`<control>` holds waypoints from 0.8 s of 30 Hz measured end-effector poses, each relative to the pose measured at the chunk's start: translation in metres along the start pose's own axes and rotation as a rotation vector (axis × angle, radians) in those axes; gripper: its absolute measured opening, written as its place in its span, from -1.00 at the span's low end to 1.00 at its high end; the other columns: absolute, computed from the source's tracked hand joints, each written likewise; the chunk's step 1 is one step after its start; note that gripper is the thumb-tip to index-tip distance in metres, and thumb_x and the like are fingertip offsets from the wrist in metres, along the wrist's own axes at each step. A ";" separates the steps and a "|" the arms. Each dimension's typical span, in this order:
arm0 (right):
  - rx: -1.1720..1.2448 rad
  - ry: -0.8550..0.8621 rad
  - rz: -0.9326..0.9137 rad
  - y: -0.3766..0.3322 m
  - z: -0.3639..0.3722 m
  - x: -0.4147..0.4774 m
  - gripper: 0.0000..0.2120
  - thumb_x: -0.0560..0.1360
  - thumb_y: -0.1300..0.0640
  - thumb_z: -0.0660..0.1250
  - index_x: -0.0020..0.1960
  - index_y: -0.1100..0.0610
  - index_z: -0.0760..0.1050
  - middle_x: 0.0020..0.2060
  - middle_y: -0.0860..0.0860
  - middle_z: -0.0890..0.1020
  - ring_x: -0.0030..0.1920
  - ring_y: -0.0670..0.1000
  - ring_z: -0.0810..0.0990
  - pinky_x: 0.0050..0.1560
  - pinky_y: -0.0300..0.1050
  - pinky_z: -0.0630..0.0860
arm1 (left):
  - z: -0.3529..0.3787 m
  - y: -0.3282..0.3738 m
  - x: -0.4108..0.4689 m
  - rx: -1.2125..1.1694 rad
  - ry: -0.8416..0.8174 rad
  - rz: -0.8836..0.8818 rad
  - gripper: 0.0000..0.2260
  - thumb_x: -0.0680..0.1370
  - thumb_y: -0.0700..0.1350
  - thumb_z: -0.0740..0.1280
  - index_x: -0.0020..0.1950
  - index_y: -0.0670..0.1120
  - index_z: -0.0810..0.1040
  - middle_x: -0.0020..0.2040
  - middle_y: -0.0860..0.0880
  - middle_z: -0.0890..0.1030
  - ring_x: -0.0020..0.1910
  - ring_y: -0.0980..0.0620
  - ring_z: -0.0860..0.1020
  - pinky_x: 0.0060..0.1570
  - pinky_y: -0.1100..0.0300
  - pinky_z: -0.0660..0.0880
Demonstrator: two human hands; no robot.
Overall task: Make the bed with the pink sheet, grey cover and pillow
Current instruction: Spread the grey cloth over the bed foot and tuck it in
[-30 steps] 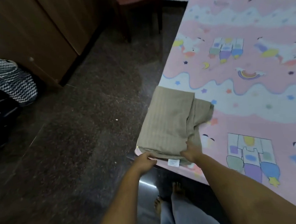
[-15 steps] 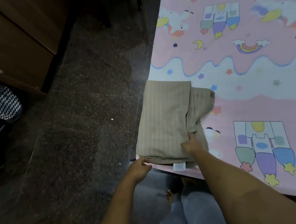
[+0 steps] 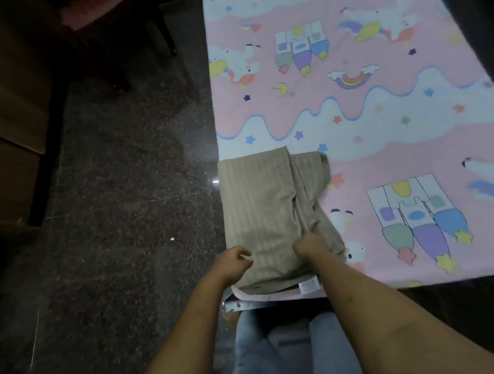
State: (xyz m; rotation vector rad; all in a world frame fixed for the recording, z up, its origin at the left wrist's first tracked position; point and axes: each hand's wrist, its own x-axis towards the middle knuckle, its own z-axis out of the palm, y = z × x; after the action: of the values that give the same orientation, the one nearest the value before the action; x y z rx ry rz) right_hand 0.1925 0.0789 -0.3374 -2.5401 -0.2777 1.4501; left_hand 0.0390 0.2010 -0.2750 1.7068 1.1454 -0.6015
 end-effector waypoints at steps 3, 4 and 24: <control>0.080 0.082 -0.205 -0.036 0.002 -0.025 -0.62 0.64 0.08 0.10 0.39 0.22 0.34 0.32 0.19 0.45 0.29 0.19 0.43 0.21 -0.07 0.37 | -0.025 0.000 -0.001 -0.007 -0.015 0.089 -0.78 0.58 -0.13 0.28 0.20 -0.13 0.54 0.13 -0.15 0.59 0.11 -0.08 0.55 0.11 0.09 0.48; 0.111 0.107 -0.260 -0.051 0.006 -0.038 -0.62 0.64 0.08 0.11 0.40 0.23 0.33 0.33 0.19 0.45 0.29 0.19 0.44 0.20 -0.08 0.37 | -0.036 -0.001 -0.004 -0.010 -0.026 0.116 -0.79 0.58 -0.12 0.27 0.19 -0.13 0.54 0.13 -0.15 0.59 0.11 -0.09 0.55 0.14 0.06 0.49; 0.090 0.271 -0.771 -0.116 0.000 -0.201 -0.81 0.51 0.10 0.32 0.06 0.15 0.59 -0.07 0.07 0.65 -0.07 0.05 0.59 -0.05 -0.01 0.51 | -0.114 0.052 -0.058 -0.347 0.240 0.228 -0.84 0.53 -0.21 0.19 -0.02 -0.21 0.55 -0.04 -0.26 0.60 -0.16 -0.14 0.53 -0.19 0.09 0.49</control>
State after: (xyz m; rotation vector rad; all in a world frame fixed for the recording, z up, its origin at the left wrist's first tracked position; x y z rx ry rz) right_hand 0.0847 0.1376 -0.1403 -2.1302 -0.9793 0.7934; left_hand 0.0484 0.2747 -0.1580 1.6030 1.1229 -0.0509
